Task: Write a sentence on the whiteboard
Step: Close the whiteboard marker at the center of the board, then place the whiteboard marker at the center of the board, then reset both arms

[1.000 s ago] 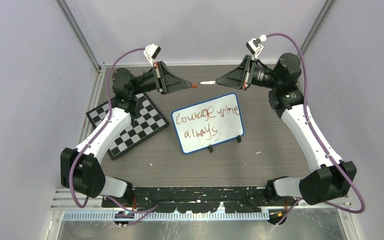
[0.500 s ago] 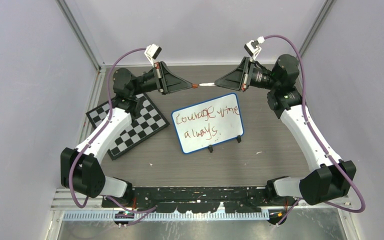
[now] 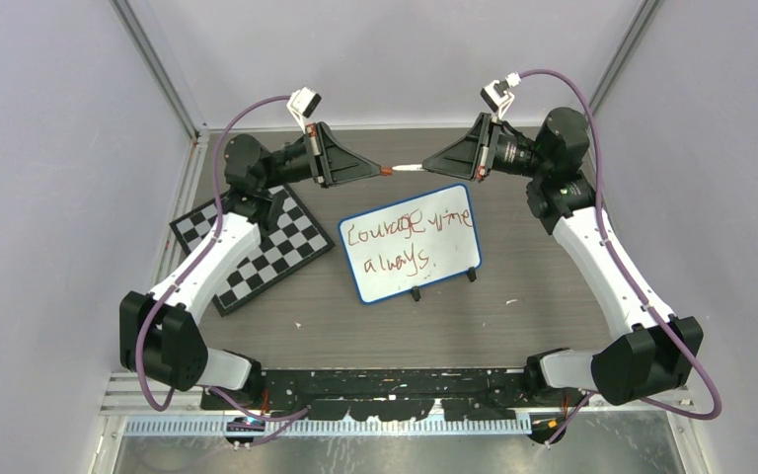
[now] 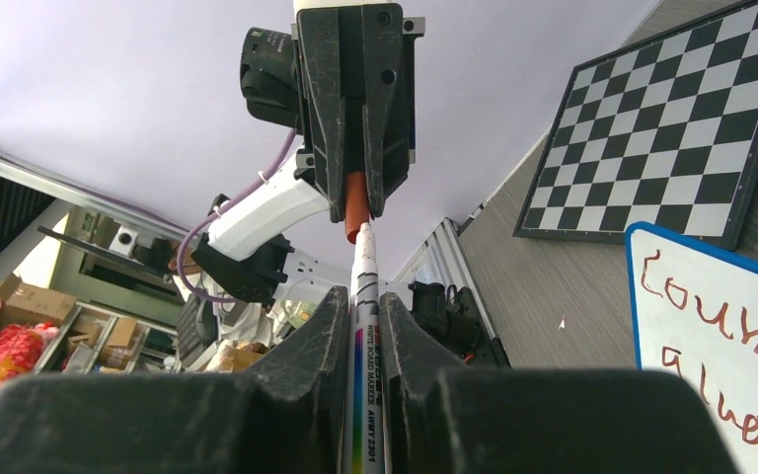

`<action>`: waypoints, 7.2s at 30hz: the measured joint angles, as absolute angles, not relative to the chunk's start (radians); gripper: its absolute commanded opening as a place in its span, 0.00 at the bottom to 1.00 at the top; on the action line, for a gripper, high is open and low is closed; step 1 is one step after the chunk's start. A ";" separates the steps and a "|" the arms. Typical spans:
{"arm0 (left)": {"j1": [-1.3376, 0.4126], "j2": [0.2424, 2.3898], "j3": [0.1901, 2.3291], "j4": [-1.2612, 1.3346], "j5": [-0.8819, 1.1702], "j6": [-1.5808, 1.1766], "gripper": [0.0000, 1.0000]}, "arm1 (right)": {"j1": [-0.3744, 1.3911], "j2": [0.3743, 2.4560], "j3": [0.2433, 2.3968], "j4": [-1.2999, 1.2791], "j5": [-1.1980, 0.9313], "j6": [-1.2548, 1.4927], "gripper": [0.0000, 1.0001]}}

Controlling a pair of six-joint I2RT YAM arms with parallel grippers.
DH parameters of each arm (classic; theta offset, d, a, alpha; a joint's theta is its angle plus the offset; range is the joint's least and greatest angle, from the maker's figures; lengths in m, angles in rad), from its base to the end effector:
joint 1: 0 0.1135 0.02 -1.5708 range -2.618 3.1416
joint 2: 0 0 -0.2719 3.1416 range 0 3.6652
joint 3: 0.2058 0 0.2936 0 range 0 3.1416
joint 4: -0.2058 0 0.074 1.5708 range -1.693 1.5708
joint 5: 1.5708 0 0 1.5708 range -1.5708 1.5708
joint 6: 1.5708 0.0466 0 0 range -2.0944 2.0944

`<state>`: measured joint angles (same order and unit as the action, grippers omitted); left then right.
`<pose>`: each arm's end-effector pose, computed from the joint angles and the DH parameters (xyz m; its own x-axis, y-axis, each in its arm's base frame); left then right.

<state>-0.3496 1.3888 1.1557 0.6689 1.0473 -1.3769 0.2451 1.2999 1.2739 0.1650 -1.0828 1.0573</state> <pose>0.3173 -0.1587 0.4140 -0.8154 -0.2248 -0.5334 0.5643 -0.1032 -0.8191 0.3112 0.1203 0.4413 -0.7722 0.2278 -0.5931 -0.5898 0.0899 0.8025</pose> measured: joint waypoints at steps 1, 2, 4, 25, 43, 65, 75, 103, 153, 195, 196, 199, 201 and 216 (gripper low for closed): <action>-0.350 1.389 1.156 0.667 1.047 -1.376 0.00 | 0.245 1.300 1.274 0.164 -1.083 1.057 0.00; -0.350 1.389 1.156 0.664 1.047 -1.375 0.00 | 0.245 1.300 1.274 0.164 -1.083 1.057 0.00; -0.350 1.389 1.156 0.657 1.047 -1.372 0.00 | 0.245 1.300 1.274 0.163 -1.083 1.057 0.00; -0.309 1.389 1.133 0.643 1.035 -1.382 0.00 | 0.248 1.285 1.274 0.105 -1.083 1.016 0.00; -0.355 1.389 1.133 0.646 1.028 -1.381 0.00 | 0.249 1.285 1.274 0.081 -1.087 0.999 0.00; -0.338 1.359 1.106 0.695 1.041 -1.409 0.00 | 0.249 1.284 1.274 0.071 -1.084 0.982 0.00; -0.338 1.359 1.106 0.679 1.039 -1.406 0.00 | 0.249 1.283 1.274 0.086 -1.087 1.002 0.00; -0.387 1.372 1.109 0.660 1.001 -1.380 0.00 | 0.269 1.283 1.274 0.081 -1.073 0.999 0.00; -0.321 1.425 1.093 0.605 0.978 -1.338 0.00 | 0.346 1.417 1.441 -0.210 -0.892 0.703 0.65; 0.080 1.351 0.874 -1.066 0.837 0.825 0.24 | 0.018 1.263 1.226 -0.385 -0.925 0.521 0.76; 0.078 1.351 0.867 -1.029 0.833 0.818 0.28 | 0.018 1.263 1.226 -0.385 -0.925 0.521 0.76; 0.060 1.367 0.855 -0.947 0.787 0.831 0.39 | 0.018 1.263 1.226 -0.385 -0.925 0.521 0.76; 0.046 1.395 0.854 -0.917 0.758 0.847 0.44 | 0.018 1.263 1.226 -0.385 -0.925 0.521 0.76; 0.038 1.407 0.870 -0.896 0.672 0.888 0.79 | 0.018 1.263 1.221 -0.385 -0.925 0.520 0.76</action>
